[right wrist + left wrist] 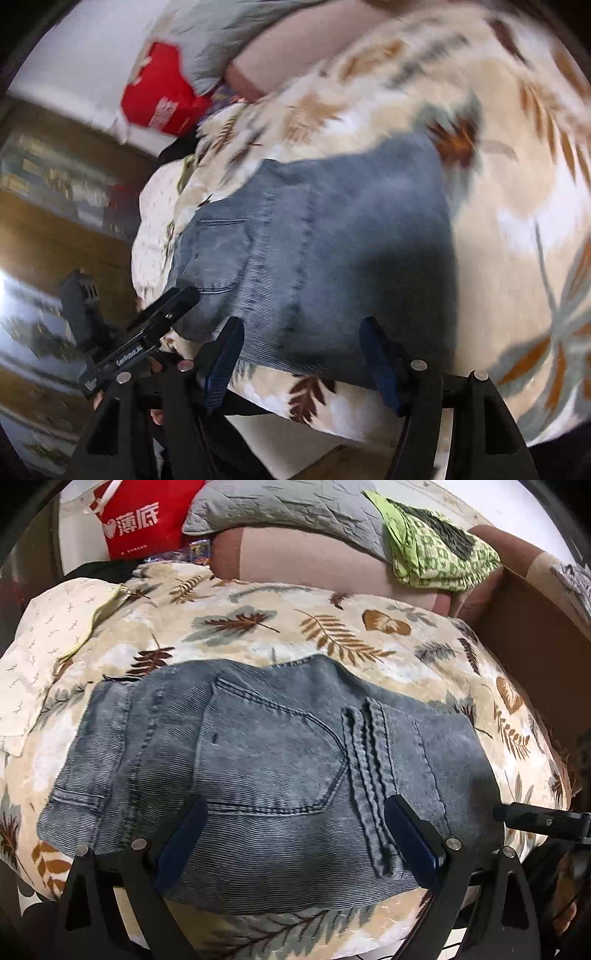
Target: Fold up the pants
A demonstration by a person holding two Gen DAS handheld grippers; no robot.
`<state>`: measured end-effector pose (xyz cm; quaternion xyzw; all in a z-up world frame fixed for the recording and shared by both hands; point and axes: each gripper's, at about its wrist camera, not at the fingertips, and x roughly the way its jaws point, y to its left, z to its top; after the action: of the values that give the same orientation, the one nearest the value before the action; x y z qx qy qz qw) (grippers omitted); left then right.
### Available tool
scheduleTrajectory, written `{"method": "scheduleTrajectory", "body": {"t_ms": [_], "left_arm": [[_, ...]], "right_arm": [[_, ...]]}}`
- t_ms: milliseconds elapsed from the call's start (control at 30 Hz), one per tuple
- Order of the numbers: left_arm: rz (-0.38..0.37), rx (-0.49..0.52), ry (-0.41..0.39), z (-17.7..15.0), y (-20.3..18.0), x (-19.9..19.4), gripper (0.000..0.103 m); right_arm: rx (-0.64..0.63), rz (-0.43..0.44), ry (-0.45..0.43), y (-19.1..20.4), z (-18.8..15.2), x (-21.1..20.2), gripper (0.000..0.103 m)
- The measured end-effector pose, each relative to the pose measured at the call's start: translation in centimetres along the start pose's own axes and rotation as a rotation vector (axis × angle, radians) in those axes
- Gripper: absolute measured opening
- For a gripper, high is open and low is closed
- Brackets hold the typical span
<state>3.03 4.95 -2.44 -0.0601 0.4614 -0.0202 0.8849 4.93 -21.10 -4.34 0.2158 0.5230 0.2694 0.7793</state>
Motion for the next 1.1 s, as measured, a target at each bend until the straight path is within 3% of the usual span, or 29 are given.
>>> {"method": "scheduleTrajectory", "body": {"t_ms": [333,467,567,667,767,1000,1067,1100], "left_arm": [[0.001,-0.053,-0.038,0.1,3.1,-1.1,0.096],[0.017,-0.133,-0.084,0.7,6.2,-1.5,0.096],[0.035,-0.198,-0.073,0.9,8.5,-0.5,0.096],[0.077,-0.22,-0.05,0.7,9.8,0.9,0.096],[0.087,-0.229,-0.024,0.2,10.5,2.2,0.096],[0.093,-0.207,-0.008,0.2,10.9,3.2,0.096],[0.089,-0.203,-0.007,0.2,11.0,3.2,0.096],[0.087,-0.204,-0.006,0.2,11.0,3.3,0.096]], "right_arm": [[-0.115,-0.076,-0.002,4.4,2.9,1.0,0.069],[-0.156,-0.118,-0.005,5.9,5.3,1.8,0.069],[-0.188,-0.162,-0.003,6.6,8.4,2.9,0.069],[-0.232,-0.234,0.02,7.4,12.7,6.3,0.069],[-0.238,-0.247,0.069,7.8,15.7,10.1,0.069],[-0.243,-0.253,0.207,7.9,18.9,17.9,0.068],[-0.265,-0.216,0.229,8.2,18.8,18.9,0.05],[-0.295,-0.227,0.229,8.7,18.6,19.1,0.019]]}}
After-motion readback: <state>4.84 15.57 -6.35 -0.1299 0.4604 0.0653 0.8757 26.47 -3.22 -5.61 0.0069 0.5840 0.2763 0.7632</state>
